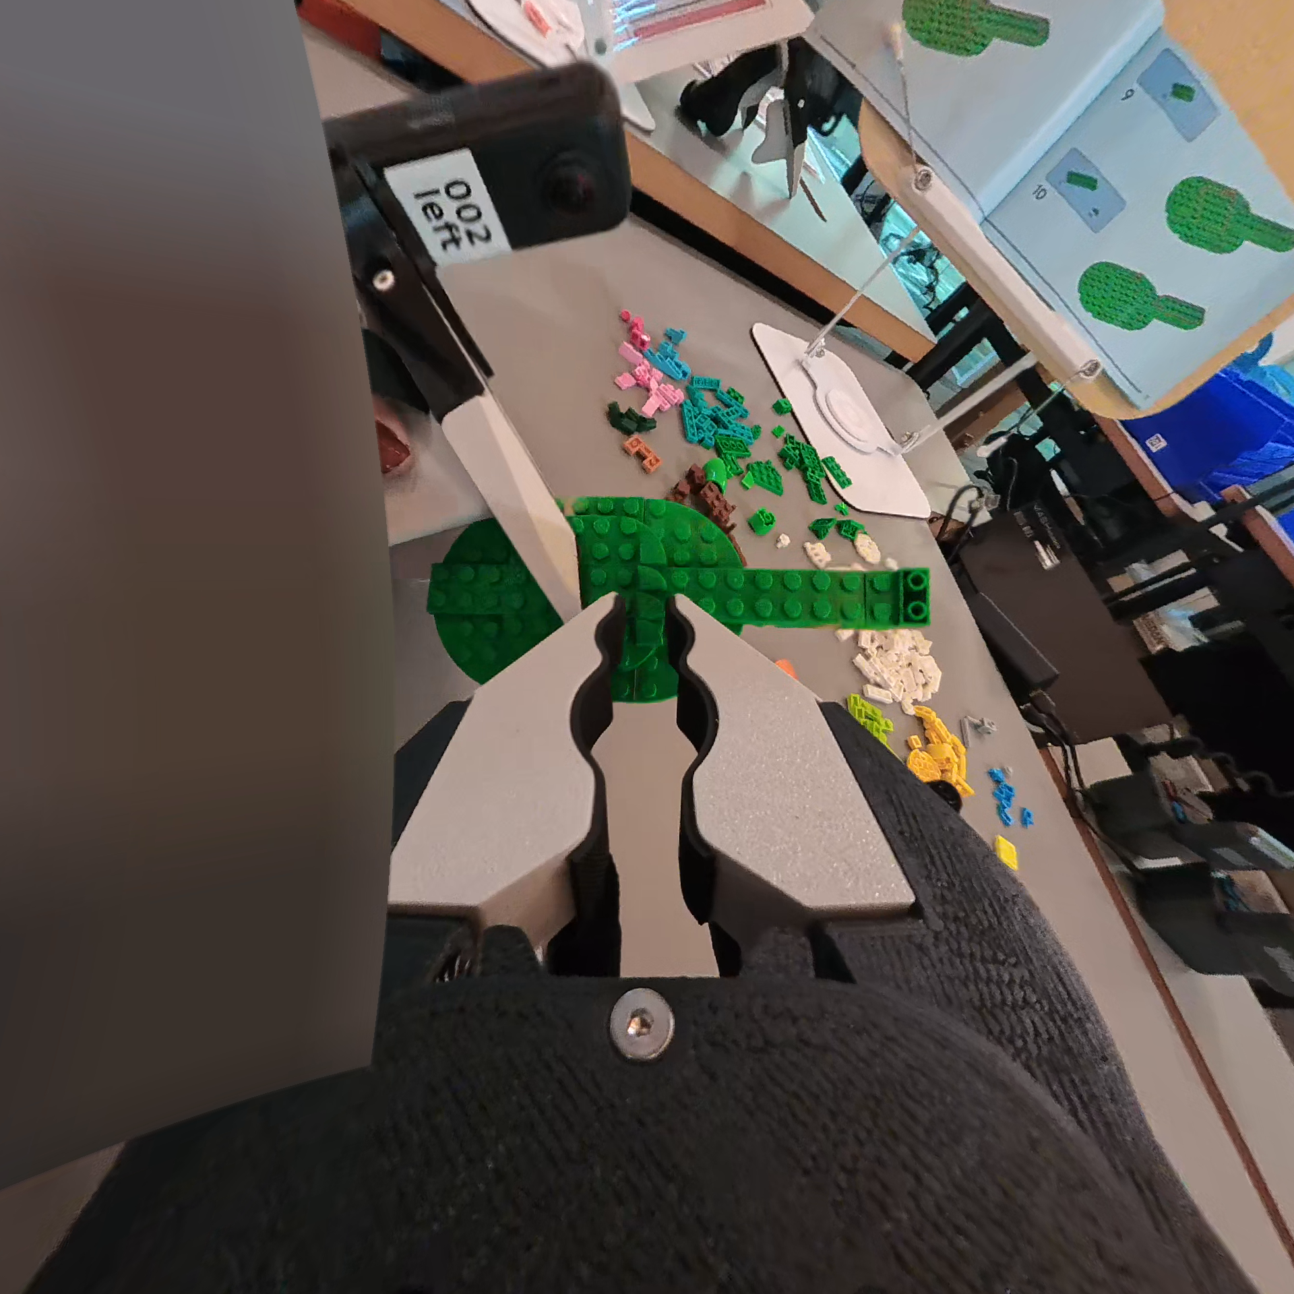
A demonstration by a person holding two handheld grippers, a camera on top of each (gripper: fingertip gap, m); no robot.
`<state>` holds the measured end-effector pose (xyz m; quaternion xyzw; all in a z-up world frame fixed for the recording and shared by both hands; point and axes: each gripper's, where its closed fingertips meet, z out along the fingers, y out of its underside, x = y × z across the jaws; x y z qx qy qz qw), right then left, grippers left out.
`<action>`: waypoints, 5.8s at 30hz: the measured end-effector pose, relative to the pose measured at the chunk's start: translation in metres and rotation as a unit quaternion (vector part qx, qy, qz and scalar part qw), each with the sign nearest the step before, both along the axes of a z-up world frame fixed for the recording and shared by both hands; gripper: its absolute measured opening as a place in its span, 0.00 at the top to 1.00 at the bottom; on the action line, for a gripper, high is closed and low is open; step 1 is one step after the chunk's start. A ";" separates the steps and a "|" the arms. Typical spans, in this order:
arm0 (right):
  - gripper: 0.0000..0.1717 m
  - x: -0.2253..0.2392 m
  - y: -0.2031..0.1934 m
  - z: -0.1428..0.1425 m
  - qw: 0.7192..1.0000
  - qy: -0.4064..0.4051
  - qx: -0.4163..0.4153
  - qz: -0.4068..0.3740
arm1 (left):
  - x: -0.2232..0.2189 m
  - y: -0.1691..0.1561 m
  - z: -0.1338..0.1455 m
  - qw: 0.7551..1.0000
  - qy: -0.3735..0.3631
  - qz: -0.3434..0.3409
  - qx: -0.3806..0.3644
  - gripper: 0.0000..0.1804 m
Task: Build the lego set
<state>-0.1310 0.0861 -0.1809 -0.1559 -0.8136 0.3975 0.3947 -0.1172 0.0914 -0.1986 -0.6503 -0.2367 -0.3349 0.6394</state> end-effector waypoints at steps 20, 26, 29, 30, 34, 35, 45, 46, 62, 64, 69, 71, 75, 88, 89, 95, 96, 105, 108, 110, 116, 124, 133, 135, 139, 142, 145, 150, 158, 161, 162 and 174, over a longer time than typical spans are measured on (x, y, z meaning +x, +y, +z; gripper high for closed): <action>0.95 0.005 0.009 -0.017 0.983 0.038 0.177 -0.017 | 0.003 0.004 -0.015 0.993 0.083 0.051 -0.069 0.97; 0.95 0.005 0.008 -0.017 0.980 0.050 0.190 -0.013 | 0.004 0.004 -0.016 0.993 0.085 0.050 -0.072 0.97; 0.95 0.004 0.007 -0.018 0.975 0.068 0.210 -0.011 | 0.002 0.004 -0.016 0.993 0.082 0.052 -0.073 0.98; 0.95 0.004 0.007 -0.018 0.973 0.072 0.217 -0.010 | 0.002 0.004 -0.016 0.993 0.081 0.052 -0.074 0.98; 0.96 0.004 0.007 -0.018 0.974 0.075 0.216 -0.007 | 0.003 0.003 -0.016 0.993 0.079 0.051 -0.072 0.97; 0.96 0.004 0.007 -0.018 0.975 0.072 0.209 -0.007 | 0.003 0.003 -0.016 0.993 0.077 0.049 -0.070 0.97; 0.97 -0.002 0.006 -0.015 0.992 0.041 0.112 -0.052 | -0.001 0.001 -0.013 0.994 0.074 0.063 -0.059 0.97; 0.97 -0.002 0.005 -0.015 0.992 0.040 0.106 -0.054 | -0.001 0.001 -0.013 0.993 0.074 0.065 -0.059 0.97; 0.88 -0.007 0.002 0.001 0.991 0.110 0.056 -0.047 | -0.006 -0.001 -0.008 0.995 0.057 0.073 -0.039 0.98; 0.87 -0.008 0.004 -0.001 0.990 0.114 0.067 -0.052 | -0.006 -0.001 -0.008 0.995 0.056 0.074 -0.040 0.97; 0.87 -0.008 0.003 0.000 0.990 0.114 0.068 -0.050 | -0.005 -0.001 -0.009 0.994 0.064 0.072 -0.043 0.97; 0.88 -0.007 0.003 0.000 0.990 0.112 0.072 -0.048 | -0.004 0.000 -0.009 0.994 0.065 0.071 -0.044 0.97; 0.88 -0.007 0.003 0.000 0.990 0.109 0.070 -0.052 | -0.003 0.000 -0.008 0.994 0.068 0.069 -0.043 0.97; 0.89 -0.014 0.001 0.000 0.989 0.100 0.027 -0.107 | -0.009 -0.003 -0.008 0.993 0.065 0.089 -0.041 0.97; 0.88 -0.015 0.001 0.000 0.989 0.099 0.024 -0.110 | -0.009 -0.003 -0.008 0.993 0.064 0.090 -0.041 0.97; 0.90 -0.014 0.000 -0.002 0.990 0.097 0.041 -0.096 | -0.012 -0.003 -0.008 0.993 0.057 0.095 -0.041 0.97; 0.89 -0.014 0.002 -0.004 0.991 0.087 0.041 -0.094 | -0.013 -0.004 -0.007 0.993 0.055 0.099 -0.037 0.97; 0.87 -0.014 0.006 -0.003 0.991 0.086 0.040 -0.093 | -0.010 -0.003 -0.008 0.994 0.053 0.089 -0.036 0.97; 0.87 -0.013 0.006 -0.003 0.991 0.088 0.051 -0.091 | -0.010 -0.003 -0.008 0.994 0.055 0.087 -0.039 0.97; 0.86 -0.013 0.008 -0.003 0.990 0.090 0.066 -0.090 | -0.008 -0.002 -0.010 0.994 0.058 0.084 -0.044 0.97; 0.84 -0.011 0.008 -0.001 0.991 0.084 0.061 -0.087 | -0.006 -0.001 -0.009 0.993 0.070 0.081 -0.046 0.97; 0.87 -0.011 0.006 -0.001 0.991 0.091 0.060 -0.079 | -0.006 -0.002 -0.009 0.993 0.070 0.082 -0.044 0.97; 0.88 -0.006 0.005 -0.002 0.989 0.111 0.091 -0.045 | -0.003 -0.001 -0.008 0.995 0.059 0.066 -0.039 0.97; 0.87 -0.006 0.006 -0.001 0.989 0.109 0.086 -0.042 | -0.003 -0.001 -0.008 0.996 0.056 0.063 -0.038 0.97; 0.86 -0.006 0.006 0.000 0.990 0.109 0.084 -0.043 | -0.002 -0.001 -0.008 0.996 0.053 0.059 -0.038 0.97; 0.86 -0.005 0.006 -0.001 0.990 0.106 0.089 -0.039 | -0.001 0.000 -0.009 0.996 0.054 0.055 -0.040 0.97; 0.85 -0.003 0.008 -0.001 0.991 0.097 0.090 -0.033 | 0.001 0.001 -0.010 0.996 0.064 0.052 -0.044 0.97; 0.83 -0.007 0.009 0.002 0.991 0.091 0.073 -0.058 | 0.000 0.000 -0.009 0.995 0.068 0.059 -0.043 0.97; 0.88 -0.014 0.005 -0.001 0.987 0.099 0.062 -0.109 | -0.008 -0.002 -0.009 0.993 0.064 0.088 -0.044 0.97; 0.90 -0.014 0.003 -0.001 0.985 0.113 0.084 -0.101 | -0.010 -0.003 -0.008 0.993 0.064 0.093 -0.043 0.97; 0.89 -0.013 0.003 -0.001 0.984 0.118 0.092 -0.095 | -0.010 -0.003 -0.008 0.993 0.064 0.092 -0.044 0.97; 0.86 -0.009 0.004 0.001 0.989 0.100 0.080 -0.071 | -0.005 -0.001 -0.009 0.994 0.065 0.073 -0.045 0.97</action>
